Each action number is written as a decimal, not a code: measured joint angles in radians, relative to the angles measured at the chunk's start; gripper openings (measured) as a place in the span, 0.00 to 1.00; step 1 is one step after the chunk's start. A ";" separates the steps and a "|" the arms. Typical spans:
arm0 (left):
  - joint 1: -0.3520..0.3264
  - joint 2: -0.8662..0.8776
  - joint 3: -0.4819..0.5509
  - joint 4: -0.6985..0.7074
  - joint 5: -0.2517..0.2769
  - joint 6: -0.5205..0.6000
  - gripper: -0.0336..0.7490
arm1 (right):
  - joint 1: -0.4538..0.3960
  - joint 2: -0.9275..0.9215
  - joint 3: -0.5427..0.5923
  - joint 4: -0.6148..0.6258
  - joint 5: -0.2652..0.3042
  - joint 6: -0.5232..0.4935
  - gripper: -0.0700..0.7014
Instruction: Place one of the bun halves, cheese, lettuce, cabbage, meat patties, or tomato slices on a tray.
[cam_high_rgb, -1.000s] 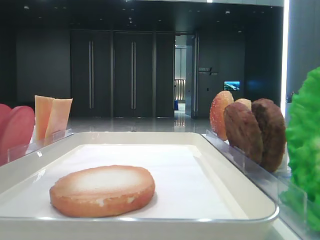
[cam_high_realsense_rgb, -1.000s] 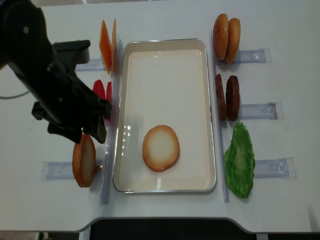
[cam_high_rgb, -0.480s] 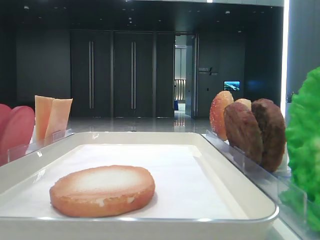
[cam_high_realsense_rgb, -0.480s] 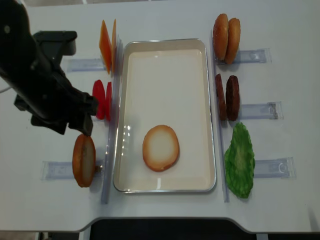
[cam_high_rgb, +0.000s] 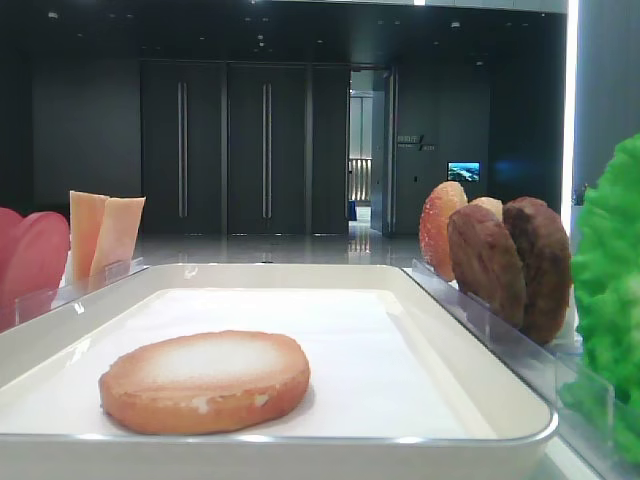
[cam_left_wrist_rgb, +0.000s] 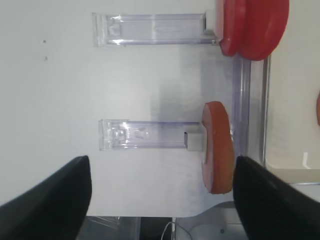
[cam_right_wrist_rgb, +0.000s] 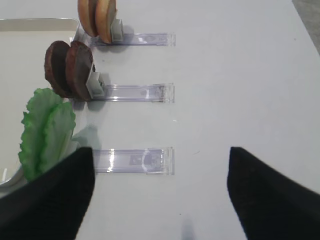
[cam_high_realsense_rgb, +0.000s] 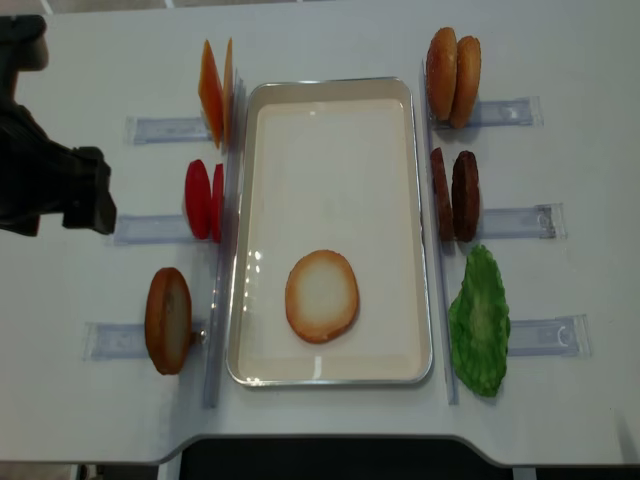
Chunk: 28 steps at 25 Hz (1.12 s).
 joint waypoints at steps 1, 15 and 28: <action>0.010 -0.006 0.000 0.000 0.001 0.019 0.93 | 0.000 0.000 0.000 0.000 0.000 0.000 0.77; 0.041 -0.282 0.044 0.004 0.014 0.113 0.93 | 0.000 0.000 0.000 0.000 0.000 0.000 0.77; 0.041 -0.865 0.297 0.004 0.033 0.124 0.93 | 0.000 0.000 0.000 0.000 0.000 0.000 0.77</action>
